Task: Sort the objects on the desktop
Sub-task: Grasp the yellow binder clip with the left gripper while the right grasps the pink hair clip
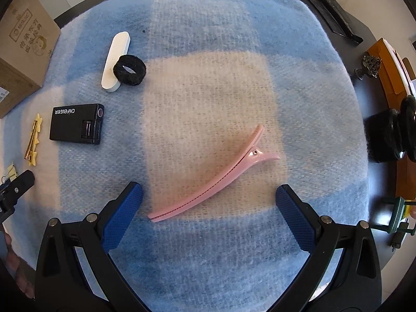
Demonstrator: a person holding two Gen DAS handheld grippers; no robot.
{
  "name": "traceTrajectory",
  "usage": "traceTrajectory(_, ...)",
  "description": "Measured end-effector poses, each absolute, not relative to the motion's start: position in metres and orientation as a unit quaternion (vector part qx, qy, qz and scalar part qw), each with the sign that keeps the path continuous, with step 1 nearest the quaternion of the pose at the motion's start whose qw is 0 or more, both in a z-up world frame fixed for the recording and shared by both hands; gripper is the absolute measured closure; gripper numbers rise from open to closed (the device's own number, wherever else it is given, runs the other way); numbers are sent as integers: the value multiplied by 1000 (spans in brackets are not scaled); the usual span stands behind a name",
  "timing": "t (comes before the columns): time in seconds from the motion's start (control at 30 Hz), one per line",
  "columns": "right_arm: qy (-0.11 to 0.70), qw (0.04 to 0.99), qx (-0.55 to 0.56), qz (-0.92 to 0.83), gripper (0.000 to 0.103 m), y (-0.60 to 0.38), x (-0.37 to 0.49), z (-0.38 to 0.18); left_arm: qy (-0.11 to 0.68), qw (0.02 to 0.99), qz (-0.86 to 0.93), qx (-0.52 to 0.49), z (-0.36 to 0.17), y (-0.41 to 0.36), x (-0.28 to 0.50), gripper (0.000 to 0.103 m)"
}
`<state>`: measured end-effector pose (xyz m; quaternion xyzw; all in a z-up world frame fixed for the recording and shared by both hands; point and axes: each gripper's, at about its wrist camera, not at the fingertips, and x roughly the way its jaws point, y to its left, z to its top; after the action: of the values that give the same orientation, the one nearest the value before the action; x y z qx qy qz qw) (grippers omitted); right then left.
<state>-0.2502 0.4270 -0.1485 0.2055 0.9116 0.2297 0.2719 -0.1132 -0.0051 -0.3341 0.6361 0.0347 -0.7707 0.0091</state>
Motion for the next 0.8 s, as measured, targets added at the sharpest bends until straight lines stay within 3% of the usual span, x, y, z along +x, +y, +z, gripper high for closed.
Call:
traceTrajectory(0.4, 917, 241, 222, 229, 0, 434, -257, -154, 12, 18, -779, 627, -336, 3, -115, 4)
traceTrajectory(0.5, 914, 245, 222, 234, 0, 434, -256, -151, 9, 15, -782, 623, -333, 5, -115, 15)
traceTrajectory(0.57, 914, 245, 223, 235, 1, 434, -253, -149, 7, 17, -784, 621, -329, 6, -116, 30)
traceTrajectory(0.67, 912, 247, 228, 235, 19, 434, -247, -146, 4, 22, -786, 618, -325, 7, -117, 49)
traceTrajectory(0.8, 908, 249, 234, 241, 61, 434, -240, -138, 4, 22, -784, 620, -323, 9, -118, 67)
